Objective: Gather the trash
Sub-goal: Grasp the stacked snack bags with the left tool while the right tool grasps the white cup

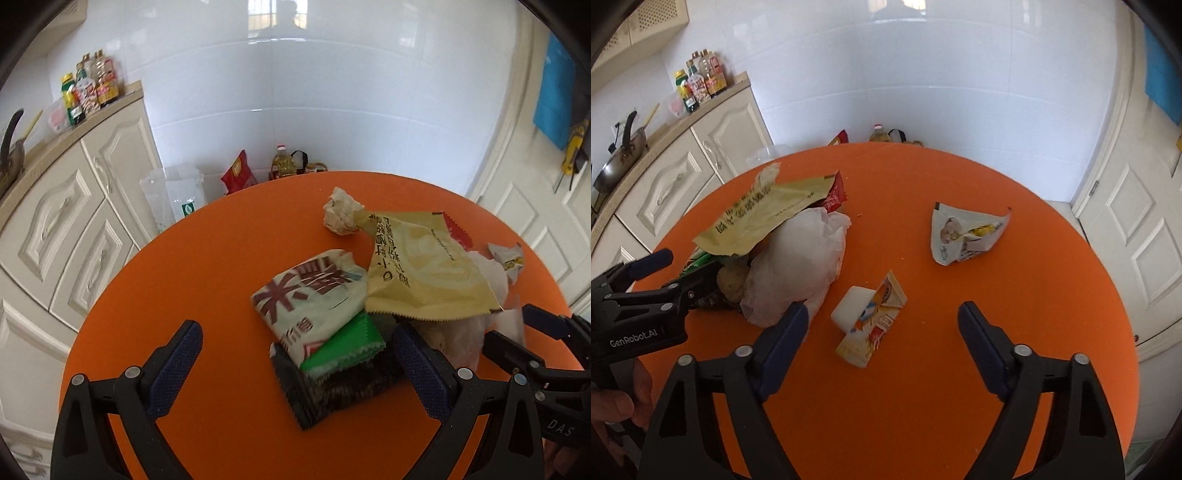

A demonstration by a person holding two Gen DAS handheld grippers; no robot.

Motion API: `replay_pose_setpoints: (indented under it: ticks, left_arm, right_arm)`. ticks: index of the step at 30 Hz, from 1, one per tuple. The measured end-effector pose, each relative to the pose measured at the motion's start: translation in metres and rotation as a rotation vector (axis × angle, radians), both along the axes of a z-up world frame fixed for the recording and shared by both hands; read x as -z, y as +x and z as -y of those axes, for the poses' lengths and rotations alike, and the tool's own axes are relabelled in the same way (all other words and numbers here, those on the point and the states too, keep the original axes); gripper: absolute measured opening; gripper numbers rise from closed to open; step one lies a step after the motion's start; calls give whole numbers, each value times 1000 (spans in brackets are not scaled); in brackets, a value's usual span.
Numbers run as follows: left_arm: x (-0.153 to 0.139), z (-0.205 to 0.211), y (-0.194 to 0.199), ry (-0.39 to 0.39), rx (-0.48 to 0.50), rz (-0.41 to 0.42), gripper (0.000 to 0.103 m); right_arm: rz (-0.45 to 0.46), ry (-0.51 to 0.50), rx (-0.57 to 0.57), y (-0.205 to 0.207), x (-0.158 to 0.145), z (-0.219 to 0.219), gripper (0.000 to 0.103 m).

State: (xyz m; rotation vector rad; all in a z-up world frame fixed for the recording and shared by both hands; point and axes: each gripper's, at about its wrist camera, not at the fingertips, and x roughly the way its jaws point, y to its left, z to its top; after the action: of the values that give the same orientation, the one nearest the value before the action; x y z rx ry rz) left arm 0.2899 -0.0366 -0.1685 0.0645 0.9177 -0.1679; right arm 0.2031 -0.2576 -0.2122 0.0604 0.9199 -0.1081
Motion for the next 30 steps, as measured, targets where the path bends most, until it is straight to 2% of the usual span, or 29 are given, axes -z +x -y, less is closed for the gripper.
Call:
replay_pose_setpoints:
  ticks: [1, 2, 3, 4, 5, 9, 13, 15, 16, 18, 20, 22, 24, 26, 30]
  left_arm:
    - [3, 3, 7, 1, 6, -1, 102]
    - [6, 5, 12, -16, 15, -3, 99]
    - [7, 6, 20, -38, 23, -11, 95]
    - [10, 7, 28, -65, 31, -21, 90]
    - [12, 8, 37, -91, 40, -33, 79]
    - [15, 9, 58, -89, 57, -11, 65]
    - [15, 7, 77, -135, 56, -21, 57]
    - [16, 5, 89, -144, 50, -27, 20]
    - [18, 3, 90, -148, 52, -33, 15]
    - [22, -3, 91, -147, 54, -36, 17]
    - [22, -1, 101, -119, 53, -24, 25]
    - [21, -4, 101, -110, 50, -13, 50]
    - [17, -6, 105, -102, 34, 18, 93]
    - [13, -2, 112, -82, 27, 62, 101]
    - [27, 15, 136, -41, 18, 45, 101]
  right_arm:
    - [10, -12, -6, 0, 0, -2, 70]
    - [11, -12, -15, 1, 0, -3, 66]
    - [13, -19, -17, 2, 0, -4, 58]
    - [12, -25, -22, 2, 0, -5, 46]
    - [13, -26, -25, 2, 0, -4, 42]
    - [17, -2, -30, -2, 0, -3, 38]
    - [21, 13, -30, -8, -1, -4, 31]
    - [22, 16, -32, -11, -2, -4, 30]
    - [22, 18, -33, -13, -2, -4, 29]
    - [20, 21, -35, -15, -3, -5, 29]
    - [16, 18, -37, -18, -2, -6, 29]
    - [13, 17, -38, -19, -3, -6, 29]
    - [13, 18, -37, -19, -2, -7, 29]
    - [13, 17, -38, -19, -2, -7, 29]
    - [14, 17, -37, -19, -2, -8, 29]
